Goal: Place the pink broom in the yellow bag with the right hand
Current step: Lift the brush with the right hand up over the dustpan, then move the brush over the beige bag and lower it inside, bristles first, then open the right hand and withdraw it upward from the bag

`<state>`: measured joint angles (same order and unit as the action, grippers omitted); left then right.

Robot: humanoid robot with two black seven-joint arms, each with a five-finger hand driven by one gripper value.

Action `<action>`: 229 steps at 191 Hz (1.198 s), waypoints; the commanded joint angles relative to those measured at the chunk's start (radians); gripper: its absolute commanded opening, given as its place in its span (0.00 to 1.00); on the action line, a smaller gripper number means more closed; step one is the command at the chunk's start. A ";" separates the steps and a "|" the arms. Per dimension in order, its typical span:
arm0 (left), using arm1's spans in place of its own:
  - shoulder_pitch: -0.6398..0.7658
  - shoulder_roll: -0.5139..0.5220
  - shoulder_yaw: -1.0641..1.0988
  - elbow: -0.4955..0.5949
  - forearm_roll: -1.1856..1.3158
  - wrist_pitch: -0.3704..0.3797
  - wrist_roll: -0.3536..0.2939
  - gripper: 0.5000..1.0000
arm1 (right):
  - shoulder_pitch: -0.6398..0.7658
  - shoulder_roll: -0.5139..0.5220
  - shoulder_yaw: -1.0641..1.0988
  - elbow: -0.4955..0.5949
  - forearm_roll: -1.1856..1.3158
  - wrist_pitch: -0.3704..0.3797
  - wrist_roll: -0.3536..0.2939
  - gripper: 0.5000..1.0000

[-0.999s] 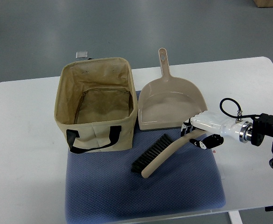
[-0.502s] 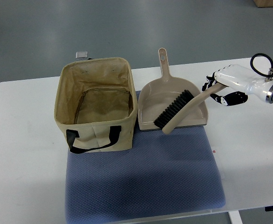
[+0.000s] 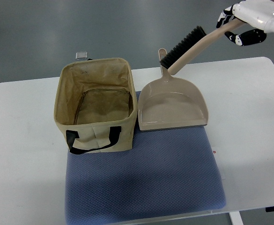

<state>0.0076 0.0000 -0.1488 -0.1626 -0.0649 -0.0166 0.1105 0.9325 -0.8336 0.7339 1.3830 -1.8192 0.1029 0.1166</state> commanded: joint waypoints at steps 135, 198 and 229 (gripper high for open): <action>0.000 0.000 0.000 0.000 0.000 0.000 0.000 1.00 | 0.226 0.396 -0.212 -0.087 -0.003 -0.006 -0.032 0.12; 0.000 0.000 0.000 0.000 0.000 0.000 0.000 1.00 | 0.219 0.398 -0.200 -0.087 0.006 -0.019 -0.026 0.65; 0.000 0.000 0.000 0.000 0.000 0.000 0.000 1.00 | 0.215 0.378 -0.191 -0.088 0.006 -0.022 -0.025 0.65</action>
<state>0.0077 0.0000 -0.1488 -0.1626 -0.0645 -0.0171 0.1105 1.1514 -0.4418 0.5363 1.2952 -1.8132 0.0834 0.0914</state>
